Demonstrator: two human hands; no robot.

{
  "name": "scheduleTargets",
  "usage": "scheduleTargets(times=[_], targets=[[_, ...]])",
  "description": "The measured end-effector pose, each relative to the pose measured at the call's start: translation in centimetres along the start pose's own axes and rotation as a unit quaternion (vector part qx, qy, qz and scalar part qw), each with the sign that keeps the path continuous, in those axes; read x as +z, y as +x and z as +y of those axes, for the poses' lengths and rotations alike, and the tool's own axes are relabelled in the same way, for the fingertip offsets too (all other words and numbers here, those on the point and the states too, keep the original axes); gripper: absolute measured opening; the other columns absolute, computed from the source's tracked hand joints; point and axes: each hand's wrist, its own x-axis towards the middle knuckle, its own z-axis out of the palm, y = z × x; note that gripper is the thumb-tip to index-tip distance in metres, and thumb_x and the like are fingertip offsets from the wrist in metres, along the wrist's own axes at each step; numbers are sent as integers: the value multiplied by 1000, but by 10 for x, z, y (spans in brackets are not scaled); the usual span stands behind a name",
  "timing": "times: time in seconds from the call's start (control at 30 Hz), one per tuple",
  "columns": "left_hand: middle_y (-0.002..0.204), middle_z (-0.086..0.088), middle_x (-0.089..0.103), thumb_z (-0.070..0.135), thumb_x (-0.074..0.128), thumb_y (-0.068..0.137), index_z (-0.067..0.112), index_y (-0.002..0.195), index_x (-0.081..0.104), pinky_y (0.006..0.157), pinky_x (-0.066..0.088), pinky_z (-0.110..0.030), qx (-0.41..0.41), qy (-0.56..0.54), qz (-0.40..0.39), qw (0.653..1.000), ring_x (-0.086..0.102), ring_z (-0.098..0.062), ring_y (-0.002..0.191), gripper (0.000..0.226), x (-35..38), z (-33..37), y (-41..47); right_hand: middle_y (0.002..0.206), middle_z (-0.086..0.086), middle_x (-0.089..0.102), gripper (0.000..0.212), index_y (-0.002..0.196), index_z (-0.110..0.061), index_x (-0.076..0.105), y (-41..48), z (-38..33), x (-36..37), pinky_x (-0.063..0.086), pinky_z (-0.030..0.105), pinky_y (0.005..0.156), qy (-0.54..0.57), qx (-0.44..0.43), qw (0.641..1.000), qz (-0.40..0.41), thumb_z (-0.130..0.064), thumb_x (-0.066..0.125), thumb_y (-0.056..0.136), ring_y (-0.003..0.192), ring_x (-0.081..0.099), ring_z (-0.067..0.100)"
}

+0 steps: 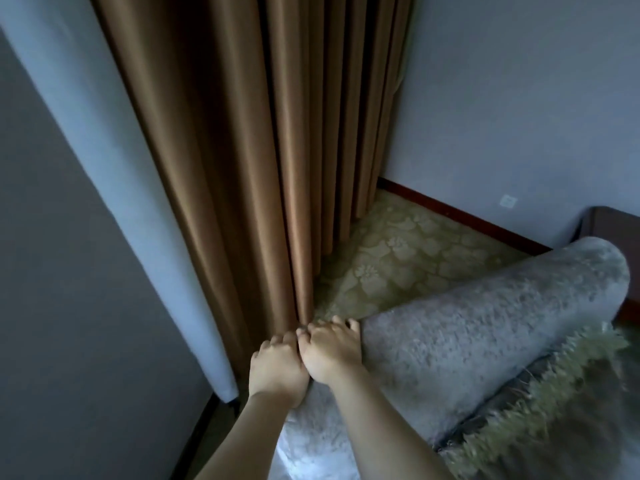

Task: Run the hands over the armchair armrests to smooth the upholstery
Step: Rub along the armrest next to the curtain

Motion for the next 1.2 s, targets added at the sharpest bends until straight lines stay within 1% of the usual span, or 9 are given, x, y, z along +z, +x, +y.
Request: scheduleTargets(times=[0.23, 0.4, 0.53, 0.63, 0.73, 0.9, 1.0, 1.1, 1.2], targets=[[99, 2, 65, 37, 33, 94, 22, 94, 60, 76, 42, -31, -7, 21, 18, 1000, 58, -20, 93, 32, 4, -18, -1, 100, -3, 69, 49, 92, -20, 69, 3, -2, 14, 26, 36, 94, -4, -47, 997, 61, -43, 26, 92, 107, 52, 17], [84, -9, 66, 41, 17, 85, 10, 82, 64, 70, 47, -37, 24, -55, 44, 997, 61, -30, 79, 57, -1, -21, -10, 65, -3, 65, 45, 61, -19, 63, -3, -1, 19, 42, 34, 84, 36, -63, 982, 176, -32, 31, 91, 70, 61, 16], [68, -14, 61, 29, 29, 85, 6, 66, 59, 57, 50, -41, 26, -97, 78, 992, 57, -34, 61, 43, 3, -21, -8, 59, -6, 60, 38, 55, -21, 58, 3, -6, 23, 37, 30, 77, -26, -34, 980, 197, -33, 39, 86, 62, 56, 14], [72, -16, 60, 30, 27, 86, 3, 68, 59, 64, 50, -42, 31, -118, 88, 989, 56, -35, 65, 46, 7, -25, -2, 63, -6, 61, 36, 58, -22, 61, 8, -6, 28, 39, 33, 79, -38, -27, 980, 193, -34, 39, 83, 67, 57, 15], [82, -18, 62, 34, 25, 86, 0, 75, 62, 71, 48, -40, 25, -120, 84, 989, 57, -37, 76, 51, 7, -23, -2, 81, -7, 69, 39, 82, -22, 73, 9, -4, 29, 37, 35, 87, -37, -30, 979, 201, -36, 36, 84, 80, 60, 17], [96, -8, 63, 33, 29, 93, 12, 91, 61, 82, 45, -37, -26, -1, 16, 1000, 59, -28, 90, 39, 3, -18, 2, 64, 0, 66, 42, 61, -15, 66, 10, -8, 21, 33, 34, 83, -76, 3, 987, 139, -36, 39, 85, 70, 60, 21], [97, -8, 61, 33, 32, 95, 13, 91, 58, 74, 46, -36, -36, -26, 24, 999, 58, -29, 88, 33, -2, -17, -6, 77, 1, 69, 44, 72, -16, 68, 6, -9, 18, 31, 36, 85, -80, 3, 992, 98, -38, 33, 88, 81, 61, 22], [101, -12, 59, 31, 34, 95, 9, 95, 58, 75, 47, -39, -42, -53, 25, 997, 56, -32, 93, 33, -6, -6, -22, 98, 3, 69, 44, 89, -18, 69, -9, -6, 10, 29, 37, 88, -83, -5, 995, 63, -38, 30, 92, 99, 58, 23], [104, -14, 58, 28, 35, 95, 7, 98, 58, 77, 44, -40, -50, -67, 31, 996, 54, -34, 97, 32, -13, 1, -51, 108, 4, 66, 44, 98, -18, 67, -34, -4, 5, 29, 37, 91, -83, -14, 996, 37, -38, 27, 93, 107, 54, 22]])
